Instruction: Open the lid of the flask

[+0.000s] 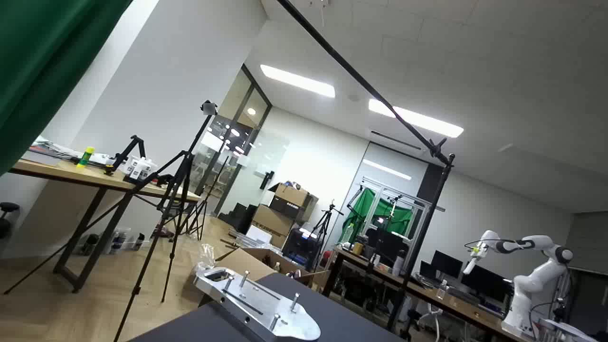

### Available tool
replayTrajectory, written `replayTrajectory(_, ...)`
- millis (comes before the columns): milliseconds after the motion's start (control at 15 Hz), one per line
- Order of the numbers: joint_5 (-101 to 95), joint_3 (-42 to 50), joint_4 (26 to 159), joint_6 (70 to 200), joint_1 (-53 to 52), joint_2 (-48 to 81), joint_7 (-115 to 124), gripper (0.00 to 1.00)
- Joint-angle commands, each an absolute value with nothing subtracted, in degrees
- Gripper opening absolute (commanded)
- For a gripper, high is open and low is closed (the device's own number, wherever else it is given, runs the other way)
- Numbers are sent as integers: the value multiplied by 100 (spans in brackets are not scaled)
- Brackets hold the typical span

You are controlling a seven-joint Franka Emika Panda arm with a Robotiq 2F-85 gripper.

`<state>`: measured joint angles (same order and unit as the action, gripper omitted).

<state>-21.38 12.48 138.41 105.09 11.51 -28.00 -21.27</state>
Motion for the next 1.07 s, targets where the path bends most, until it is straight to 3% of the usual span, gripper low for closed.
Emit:
replayTrajectory(0, -2159, 1298, 13833, 10495, 1089, -2804, -2106, 100)
replayTrajectory(533, -2159, 1298, 13832, 10497, 1089, -2805, -2106, 100)
replayTrajectory(1000, -1562, 1176, 13516, 11923, 650, -2195, -2001, 100)
